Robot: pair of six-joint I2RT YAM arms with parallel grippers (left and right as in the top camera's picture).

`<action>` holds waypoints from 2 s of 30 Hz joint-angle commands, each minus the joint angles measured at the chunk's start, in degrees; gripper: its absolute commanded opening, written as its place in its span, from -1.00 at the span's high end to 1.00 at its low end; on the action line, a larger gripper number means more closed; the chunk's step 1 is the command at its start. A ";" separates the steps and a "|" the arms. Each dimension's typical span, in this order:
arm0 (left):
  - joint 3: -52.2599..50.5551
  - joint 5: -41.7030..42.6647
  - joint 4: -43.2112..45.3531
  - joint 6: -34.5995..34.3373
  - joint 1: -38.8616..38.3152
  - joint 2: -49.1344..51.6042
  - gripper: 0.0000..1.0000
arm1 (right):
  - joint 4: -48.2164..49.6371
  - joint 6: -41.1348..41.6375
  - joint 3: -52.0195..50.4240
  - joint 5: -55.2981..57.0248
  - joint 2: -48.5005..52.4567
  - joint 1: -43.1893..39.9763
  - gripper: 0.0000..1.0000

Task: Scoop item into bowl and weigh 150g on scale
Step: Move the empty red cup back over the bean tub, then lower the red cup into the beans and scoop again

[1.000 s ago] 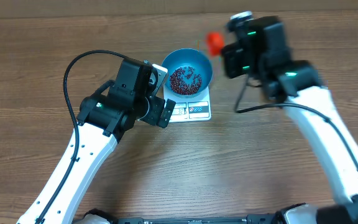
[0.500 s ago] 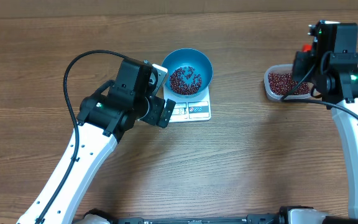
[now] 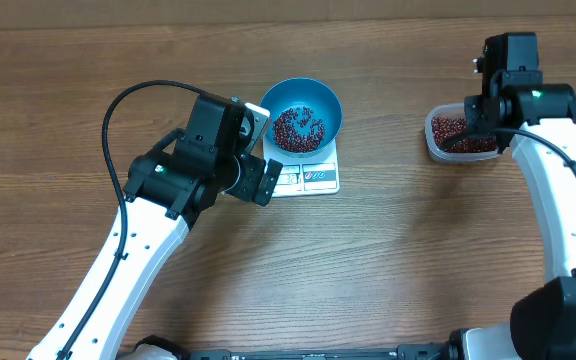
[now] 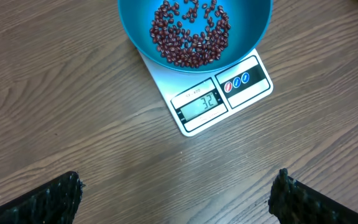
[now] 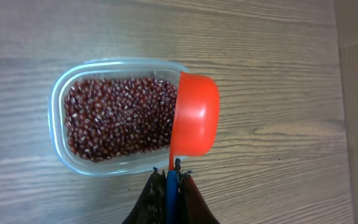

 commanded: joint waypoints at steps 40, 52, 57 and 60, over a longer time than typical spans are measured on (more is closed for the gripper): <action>0.76 -0.20 0.09 1.07 -0.15 0.46 -0.99 | 3.08 -6.19 -4.44 -8.13 9.05 0.02 0.93; 0.76 -0.20 0.09 1.07 -0.15 0.46 -0.99 | 4.52 -6.14 -5.62 -11.56 9.05 2.54 0.93; 0.76 -0.20 0.07 1.09 -0.15 0.46 -0.99 | 4.33 -5.66 -5.60 -14.82 9.05 2.54 0.93; 0.76 -0.20 0.07 1.09 -0.15 0.46 -0.99 | 4.37 -4.96 -5.53 -16.06 9.05 2.54 0.93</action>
